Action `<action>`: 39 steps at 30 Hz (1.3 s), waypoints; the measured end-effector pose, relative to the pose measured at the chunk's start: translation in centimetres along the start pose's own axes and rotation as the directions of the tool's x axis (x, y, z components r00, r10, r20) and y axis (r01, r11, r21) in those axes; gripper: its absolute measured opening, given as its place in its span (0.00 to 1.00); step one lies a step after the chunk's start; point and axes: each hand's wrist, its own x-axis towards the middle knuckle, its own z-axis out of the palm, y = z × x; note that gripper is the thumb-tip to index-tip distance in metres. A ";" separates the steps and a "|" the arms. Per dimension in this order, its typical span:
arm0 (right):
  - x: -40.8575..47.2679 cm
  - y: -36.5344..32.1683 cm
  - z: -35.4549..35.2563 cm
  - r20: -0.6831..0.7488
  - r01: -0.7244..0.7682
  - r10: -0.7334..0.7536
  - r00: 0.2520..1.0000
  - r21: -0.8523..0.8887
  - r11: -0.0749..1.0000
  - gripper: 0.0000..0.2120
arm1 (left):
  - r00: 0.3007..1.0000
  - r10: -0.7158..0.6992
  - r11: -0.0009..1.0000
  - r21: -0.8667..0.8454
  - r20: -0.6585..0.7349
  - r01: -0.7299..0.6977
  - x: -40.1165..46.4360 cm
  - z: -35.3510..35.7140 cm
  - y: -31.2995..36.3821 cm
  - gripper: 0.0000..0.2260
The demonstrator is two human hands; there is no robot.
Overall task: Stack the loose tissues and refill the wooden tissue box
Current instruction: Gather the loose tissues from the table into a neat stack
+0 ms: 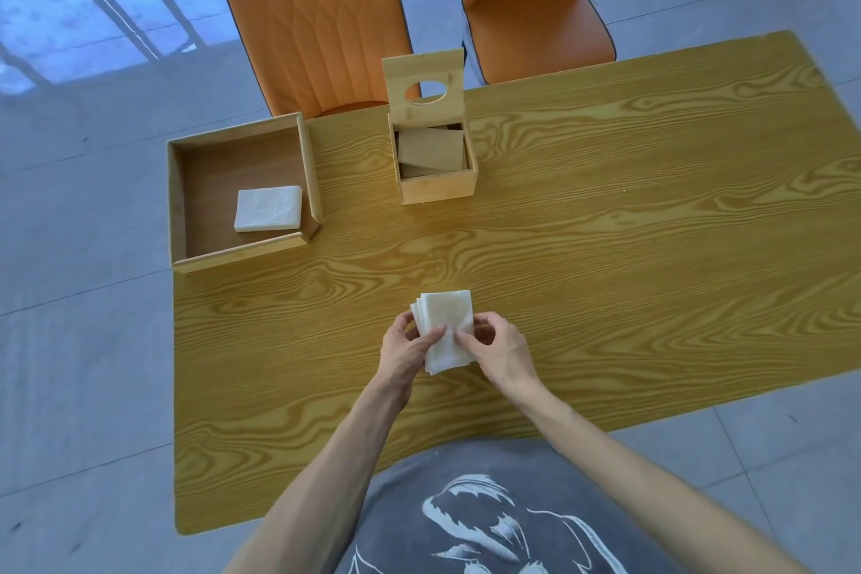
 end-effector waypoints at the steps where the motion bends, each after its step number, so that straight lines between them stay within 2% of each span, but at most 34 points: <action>1: -0.1 0.0 0.0 -0.031 0.007 -0.007 0.999 -0.014 1.000 0.20 | 1.000 -0.001 1.000 -0.005 0.004 0.001 0.0 0.0 0.1 0.21; 4: -0.2 -0.5 -0.7 -0.056 0.015 -0.017 0.998 -0.038 0.999 0.25 | 0.998 -0.016 0.993 -0.115 0.055 0.022 0.0 -0.3 0.7 0.17; 9: -0.1 -1.0 -2.1 0.209 -0.129 0.072 0.975 0.275 0.953 0.26 | 0.978 0.016 0.955 -0.292 0.208 0.046 -0.5 -0.6 2.0 0.17; 12: -0.5 -1.1 -2.4 0.335 -0.199 0.056 0.941 0.411 0.889 0.19 | 0.960 0.041 0.948 -0.313 0.275 0.050 -0.7 -0.6 2.4 0.17; 15: -0.7 -1.3 -2.3 0.285 -0.118 -0.003 0.958 0.406 0.906 0.13 | 0.962 0.097 0.971 -0.236 0.256 -0.035 -0.8 -1.0 2.5 0.16; 17: -0.4 -1.2 -2.3 0.198 -0.029 -0.052 0.979 0.387 0.922 0.09 | 0.957 0.213 0.974 0.031 0.195 -0.223 -0.7 -1.5 2.6 0.14; 19: 0.0 -0.9 -2.3 0.119 0.069 -0.117 0.986 0.347 0.935 0.08 | 0.922 0.334 0.860 0.336 0.197 -0.383 -0.6 -2.1 2.5 0.12; 21: 0.4 -0.4 -2.3 0.089 0.152 -0.178 0.980 0.243 0.958 0.07 | 0.862 0.468 0.650 0.584 0.196 -0.486 -0.2 -2.4 2.2 0.12; 24: 0.6 -0.2 -2.4 0.112 0.251 -0.246 0.963 -0.029 0.968 0.10 | 0.805 0.552 0.285 0.858 0.218 -0.428 -0.2 -2.5 1.9 0.20; 25: 0.6 -0.2 -2.3 0.123 0.276 -0.261 0.958 -0.132 0.952 0.13 | 0.806 0.544 0.195 0.899 0.234 -0.392 -0.4 -2.3 1.9 0.23; 26: 0.5 -0.2 -2.3 0.127 0.289 -0.268 0.955 -0.198 0.936 0.15 | 0.817 0.526 0.160 0.916 0.236 -0.368 -0.6 -2.2 1.9 0.24; 27: 0.5 -0.1 -2.2 0.123 0.291 -0.270 0.955 -0.220 0.931 0.16 | 0.837 0.498 0.179 0.918 0.226 -0.354 -0.5 -2.2 1.9 0.25; 30: 0.3 0.0 -2.2 0.092 0.269 -0.256 0.962 -0.183 0.946 0.12 | 0.890 0.414 0.322 0.884 0.191 -0.340 -0.2 -2.1 2.2 0.25; 34: 0.3 0.0 -2.4 0.083 0.293 -0.285 0.955 -0.119 0.949 0.09 | 0.907 0.387 0.554 0.744 0.166 -0.373 0.0 -2.3 2.2 0.20; 39: 0.7 0.4 -2.6 0.115 0.289 -0.274 0.955 -0.144 0.946 0.17 | 0.938 0.317 0.703 0.628 0.141 -0.332 0.0 -2.5 2.1 0.24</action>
